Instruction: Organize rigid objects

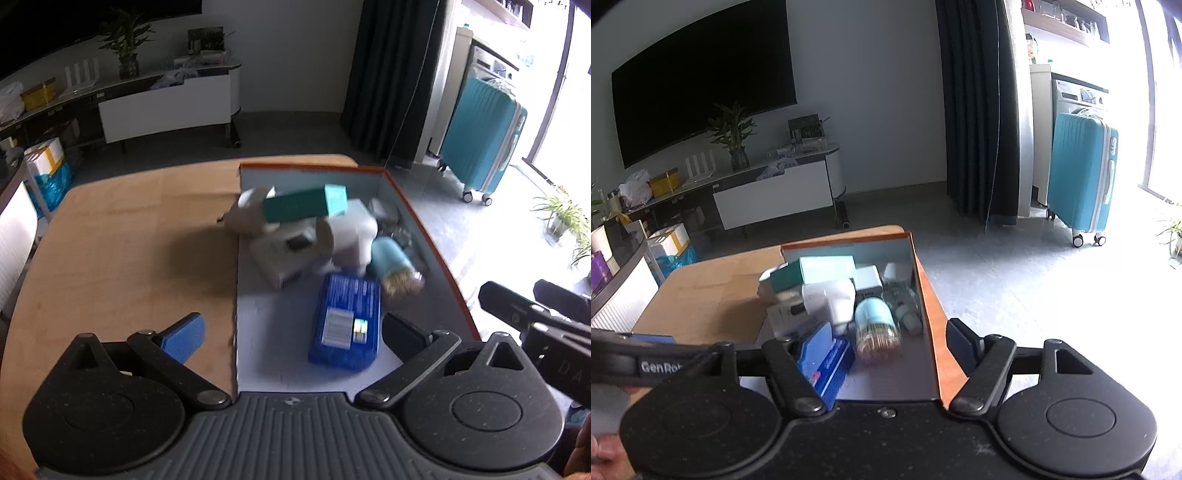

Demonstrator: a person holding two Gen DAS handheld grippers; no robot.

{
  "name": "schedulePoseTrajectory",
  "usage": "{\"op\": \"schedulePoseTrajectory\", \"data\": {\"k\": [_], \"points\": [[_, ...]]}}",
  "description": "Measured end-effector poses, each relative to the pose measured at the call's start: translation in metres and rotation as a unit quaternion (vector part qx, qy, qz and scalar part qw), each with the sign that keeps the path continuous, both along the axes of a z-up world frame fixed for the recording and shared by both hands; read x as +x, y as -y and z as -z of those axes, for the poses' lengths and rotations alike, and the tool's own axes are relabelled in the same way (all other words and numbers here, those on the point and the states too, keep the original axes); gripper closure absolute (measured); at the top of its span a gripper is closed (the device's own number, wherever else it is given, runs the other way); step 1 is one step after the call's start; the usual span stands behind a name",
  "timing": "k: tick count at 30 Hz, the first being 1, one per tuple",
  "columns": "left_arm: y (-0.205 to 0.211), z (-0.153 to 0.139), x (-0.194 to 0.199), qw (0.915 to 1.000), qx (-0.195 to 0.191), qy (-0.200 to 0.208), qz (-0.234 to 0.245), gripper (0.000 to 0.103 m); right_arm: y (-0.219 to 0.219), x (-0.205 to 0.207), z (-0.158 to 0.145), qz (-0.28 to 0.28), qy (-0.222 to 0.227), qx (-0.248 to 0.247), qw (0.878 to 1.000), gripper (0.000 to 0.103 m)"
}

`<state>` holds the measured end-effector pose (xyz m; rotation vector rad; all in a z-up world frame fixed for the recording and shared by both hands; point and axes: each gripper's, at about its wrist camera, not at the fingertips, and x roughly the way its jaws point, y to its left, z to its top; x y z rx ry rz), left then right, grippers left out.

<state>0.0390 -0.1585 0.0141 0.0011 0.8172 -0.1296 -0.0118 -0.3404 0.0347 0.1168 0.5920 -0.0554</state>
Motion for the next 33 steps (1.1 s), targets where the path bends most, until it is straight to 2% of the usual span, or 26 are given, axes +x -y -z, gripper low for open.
{"op": "schedulePoseTrajectory", "data": {"k": [19, 33], "points": [[0.002, 0.009, -0.023, 0.9997, 0.011, -0.004, -0.021, 0.0, -0.004, -0.015, 0.003, -0.002, 0.004, -0.003, 1.0, 0.021], [0.009, 0.018, -0.024, 0.9995, 0.011, -0.02, -0.021, 0.0, 0.003, -0.004, 0.004, -0.016, -0.009, -0.013, 1.0, 0.02]]}}
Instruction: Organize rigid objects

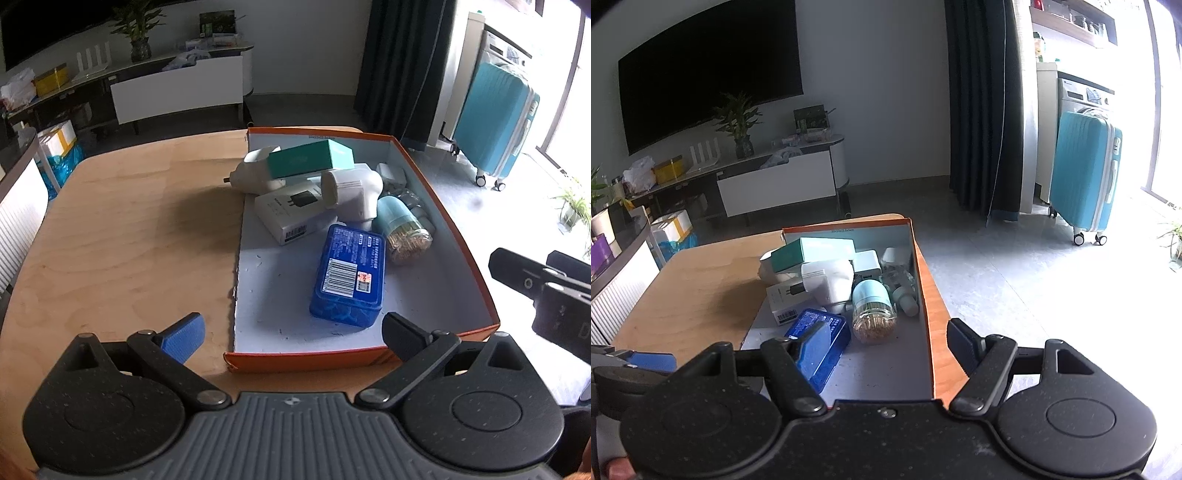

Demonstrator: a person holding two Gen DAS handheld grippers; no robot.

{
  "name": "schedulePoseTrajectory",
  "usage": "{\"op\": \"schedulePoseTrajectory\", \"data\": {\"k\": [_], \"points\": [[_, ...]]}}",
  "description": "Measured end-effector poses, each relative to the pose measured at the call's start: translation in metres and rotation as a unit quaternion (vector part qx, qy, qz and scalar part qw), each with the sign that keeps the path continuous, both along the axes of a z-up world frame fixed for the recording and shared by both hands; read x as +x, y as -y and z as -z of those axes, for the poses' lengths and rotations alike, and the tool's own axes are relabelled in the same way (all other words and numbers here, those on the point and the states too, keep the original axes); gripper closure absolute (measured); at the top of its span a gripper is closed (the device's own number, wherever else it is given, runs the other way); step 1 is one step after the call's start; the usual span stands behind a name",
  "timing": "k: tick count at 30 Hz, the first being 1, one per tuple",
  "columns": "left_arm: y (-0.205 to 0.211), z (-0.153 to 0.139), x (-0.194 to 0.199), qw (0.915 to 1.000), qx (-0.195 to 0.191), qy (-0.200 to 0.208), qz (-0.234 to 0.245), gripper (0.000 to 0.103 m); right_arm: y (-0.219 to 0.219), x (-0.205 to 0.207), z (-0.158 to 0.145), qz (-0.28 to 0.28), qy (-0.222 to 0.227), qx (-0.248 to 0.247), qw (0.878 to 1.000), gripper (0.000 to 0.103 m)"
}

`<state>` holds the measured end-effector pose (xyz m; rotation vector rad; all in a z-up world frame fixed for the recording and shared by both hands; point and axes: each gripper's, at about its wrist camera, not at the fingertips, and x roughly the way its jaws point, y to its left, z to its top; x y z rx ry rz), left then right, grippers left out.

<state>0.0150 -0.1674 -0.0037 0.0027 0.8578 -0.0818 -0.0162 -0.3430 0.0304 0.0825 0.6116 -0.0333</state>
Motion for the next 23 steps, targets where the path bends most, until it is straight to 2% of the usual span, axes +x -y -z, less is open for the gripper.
{"op": "schedulePoseTrajectory", "data": {"k": [23], "points": [[0.001, 0.0014, 0.0044, 0.9999, -0.008, -0.003, 0.008, 0.0, 0.008, 0.0011, 0.0033, 0.007, -0.008, 0.011, 1.0, 0.018]]}}
